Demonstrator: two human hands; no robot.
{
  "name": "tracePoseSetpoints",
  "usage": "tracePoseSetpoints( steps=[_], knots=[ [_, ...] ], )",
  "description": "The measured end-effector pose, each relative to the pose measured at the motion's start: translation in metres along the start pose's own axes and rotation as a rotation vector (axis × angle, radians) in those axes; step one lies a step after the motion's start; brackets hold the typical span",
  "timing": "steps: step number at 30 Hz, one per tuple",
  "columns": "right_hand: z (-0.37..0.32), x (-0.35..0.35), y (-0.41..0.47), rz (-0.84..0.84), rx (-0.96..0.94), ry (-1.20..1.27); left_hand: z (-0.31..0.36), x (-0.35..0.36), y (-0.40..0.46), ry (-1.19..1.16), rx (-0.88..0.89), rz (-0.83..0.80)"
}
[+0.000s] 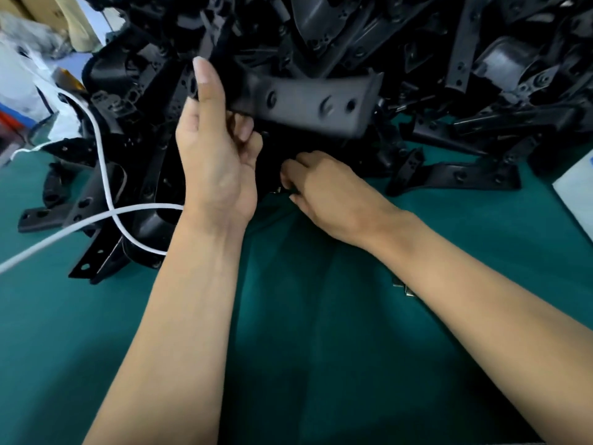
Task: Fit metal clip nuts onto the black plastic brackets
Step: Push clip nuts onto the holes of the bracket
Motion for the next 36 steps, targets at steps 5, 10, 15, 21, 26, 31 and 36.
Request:
tracePoseSetpoints(
  steps=[5,10,15,21,26,31,36],
  knots=[
    [0.025,-0.023,-0.033,-0.088,0.103,0.17,-0.018,0.014,-0.012,-0.006,-0.258,-0.3],
    [0.048,-0.033,-0.053,-0.087,0.146,0.182,-0.042,0.026,-0.028,-0.007,-0.455,-0.492],
    [0.057,-0.031,-0.065,-0.012,0.166,0.25,-0.064,0.024,-0.035,0.175,-0.516,-0.652],
    [0.068,-0.03,-0.07,0.115,0.247,0.391,-0.064,0.024,-0.041,0.284,-0.492,-0.846],
    [0.08,-0.027,-0.074,0.241,0.392,0.737,-0.065,0.033,-0.045,0.21,-0.521,-0.809],
    [0.083,-0.02,-0.076,0.274,0.476,0.88,-0.062,0.031,-0.043,0.147,-0.483,-0.748],
    [0.083,-0.019,-0.076,0.396,0.554,1.039,-0.06,0.027,-0.037,0.159,-0.454,-0.723]
  ],
)
Point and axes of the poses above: each hand's wrist, its own y-axis towards the middle knuckle, its own x-axis out of the palm, z = x × y, the point moved 4 cm from there along y, towards the middle knuckle, and after that the axes turned 4 degrees about z, right-handed, at the moved point
